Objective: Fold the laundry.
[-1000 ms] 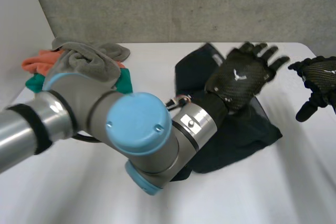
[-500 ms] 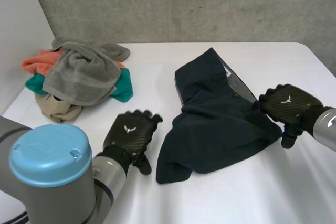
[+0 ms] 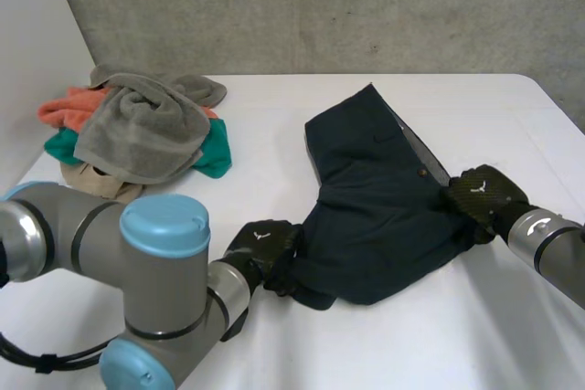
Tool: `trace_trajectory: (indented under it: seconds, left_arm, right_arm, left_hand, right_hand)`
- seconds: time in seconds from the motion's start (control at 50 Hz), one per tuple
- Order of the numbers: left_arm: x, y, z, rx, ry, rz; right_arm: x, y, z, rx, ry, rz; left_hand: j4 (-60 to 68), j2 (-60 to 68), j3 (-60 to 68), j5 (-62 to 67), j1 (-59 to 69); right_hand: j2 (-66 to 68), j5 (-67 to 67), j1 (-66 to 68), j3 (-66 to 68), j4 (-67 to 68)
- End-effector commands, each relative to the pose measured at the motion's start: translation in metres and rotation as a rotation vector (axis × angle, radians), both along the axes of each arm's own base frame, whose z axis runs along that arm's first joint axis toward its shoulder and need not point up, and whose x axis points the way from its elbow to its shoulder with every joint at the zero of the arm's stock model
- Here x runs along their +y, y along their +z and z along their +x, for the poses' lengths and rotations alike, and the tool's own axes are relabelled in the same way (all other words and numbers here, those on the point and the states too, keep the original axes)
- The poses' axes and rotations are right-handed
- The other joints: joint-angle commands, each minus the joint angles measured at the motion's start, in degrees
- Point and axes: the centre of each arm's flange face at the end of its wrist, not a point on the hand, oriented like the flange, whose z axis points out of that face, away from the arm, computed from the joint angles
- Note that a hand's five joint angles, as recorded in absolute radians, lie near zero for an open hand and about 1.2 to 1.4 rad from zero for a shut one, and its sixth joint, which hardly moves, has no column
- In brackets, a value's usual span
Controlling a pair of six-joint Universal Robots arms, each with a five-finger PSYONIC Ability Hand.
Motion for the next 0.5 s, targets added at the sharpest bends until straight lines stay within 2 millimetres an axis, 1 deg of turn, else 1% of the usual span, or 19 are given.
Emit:
trace_trajectory:
  seconds: [0.02, 0.06, 0.08, 0.1, 0.14, 0.16, 0.18, 0.22, 0.24, 0.28, 0.32, 0.36, 0.38, 0.4, 0.44, 0.46, 0.48, 0.5]
  left_arm:
    - [-0.017, 0.084, 0.004, 0.083, 0.098, -0.181]
    - [-0.02, 0.116, 0.011, 0.13, 0.132, -0.255]
    - [-0.021, 0.131, 0.014, 0.153, 0.144, -0.291]
    - [-0.022, 0.159, 0.022, 0.192, 0.164, -0.367]
    - [-0.019, 0.185, 0.028, 0.221, 0.17, -0.441]
    - [-0.017, 0.198, 0.032, 0.231, 0.173, -0.479]
    - [-0.011, 0.219, 0.037, 0.237, 0.172, -0.553]
    - [-0.007, 0.233, 0.041, 0.228, 0.17, -0.614]
    - [-0.006, 0.236, 0.042, 0.215, 0.167, -0.635]
    - [-0.008, 0.238, 0.041, 0.167, 0.16, -0.677]
    - [-0.01, 0.236, 0.041, 0.131, 0.156, -0.695]
    - [-0.017, 0.223, 0.035, 0.071, 0.141, -0.692]
    - [-0.019, 0.217, 0.032, 0.049, 0.131, -0.688]
    - [-0.026, 0.203, 0.026, 0.006, 0.117, -0.673]
    - [-0.035, 0.188, 0.02, -0.043, 0.104, -0.659]
    - [-0.04, 0.18, 0.018, -0.064, 0.098, -0.651]
    - [-0.052, 0.164, 0.011, -0.113, 0.087, -0.64]
    - [-0.057, 0.158, 0.008, -0.129, 0.081, -0.639]
  right_arm:
    - [-0.012, 0.082, -0.003, -0.091, -0.059, -0.217]
    - [-0.005, 0.124, -0.004, -0.151, -0.075, -0.303]
    - [0.004, 0.162, -0.007, -0.196, -0.088, -0.367]
    - [0.009, 0.177, -0.008, -0.217, -0.088, -0.383]
    - [0.013, 0.198, -0.009, -0.238, -0.091, -0.389]
    - [0.012, 0.21, -0.014, -0.235, -0.108, -0.373]
    - [0.01, 0.213, -0.017, -0.232, -0.12, -0.356]
    - [0.009, 0.221, -0.022, -0.227, -0.147, -0.336]
    - [0.011, 0.229, -0.024, -0.222, -0.158, -0.316]
    - [0.013, 0.234, -0.024, -0.218, -0.164, -0.299]
    - [0.013, 0.233, -0.02, -0.214, -0.167, -0.27]
    - [0.009, 0.228, -0.015, -0.211, -0.169, -0.255]
    - [0.006, 0.218, -0.007, -0.204, -0.164, -0.223]
    - [0.005, 0.214, -0.005, -0.202, -0.163, -0.211]
    - [0.004, 0.203, 0.005, -0.192, -0.156, -0.177]
    - [0.002, 0.193, 0.012, -0.183, -0.151, -0.149]
    - [0.001, 0.186, 0.017, -0.177, -0.151, -0.135]
    - [0.0, 0.183, 0.019, -0.175, -0.151, -0.128]
  left_hand:
    - [12.0, 13.4, 12.5, 13.4, 16.7]
    - [12.0, 13.4, 12.5, 13.4, 16.7]
    - [12.0, 13.4, 12.5, 13.4, 16.7]
    - [12.0, 13.4, 12.5, 13.4, 16.7]
    - [12.0, 13.4, 12.5, 13.4, 16.7]
    - [12.0, 13.4, 12.5, 13.4, 16.7]
    - [12.0, 13.4, 12.5, 13.4, 16.7]
    - [12.0, 13.4, 12.5, 13.4, 16.7]
    - [12.0, 13.4, 12.5, 13.4, 16.7]
    - [12.0, 13.4, 12.5, 13.4, 16.7]
    - [12.0, 13.4, 12.5, 13.4, 16.7]
    - [12.0, 13.4, 12.5, 13.4, 16.7]
    - [12.0, 13.4, 12.5, 13.4, 16.7]
    - [12.0, 13.4, 12.5, 13.4, 16.7]
    - [12.0, 13.4, 12.5, 13.4, 16.7]
    - [12.0, 13.4, 12.5, 13.4, 16.7]
    - [12.0, 13.4, 12.5, 13.4, 16.7]
    - [12.0, 13.4, 12.5, 13.4, 16.7]
  right_hand:
    - [13.0, 14.2, 17.9, 13.5, 13.4]
    - [13.0, 14.2, 17.9, 13.5, 13.4]
    - [13.0, 14.2, 17.9, 13.5, 13.4]
    - [13.0, 14.2, 17.9, 13.5, 13.4]
    - [13.0, 14.2, 17.9, 13.5, 13.4]
    - [13.0, 14.2, 17.9, 13.5, 13.4]
    - [13.0, 14.2, 17.9, 13.5, 13.4]
    - [13.0, 14.2, 17.9, 13.5, 13.4]
    - [13.0, 14.2, 17.9, 13.5, 13.4]
    - [13.0, 14.2, 17.9, 13.5, 13.4]
    - [13.0, 14.2, 17.9, 13.5, 13.4]
    - [13.0, 14.2, 17.9, 13.5, 13.4]
    - [13.0, 14.2, 17.9, 13.5, 13.4]
    - [13.0, 14.2, 17.9, 13.5, 13.4]
    - [13.0, 14.2, 17.9, 13.5, 13.4]
    - [13.0, 14.2, 17.9, 13.5, 13.4]
    - [13.0, 14.2, 17.9, 13.5, 13.4]
    - [13.0, 14.2, 17.9, 13.5, 13.4]
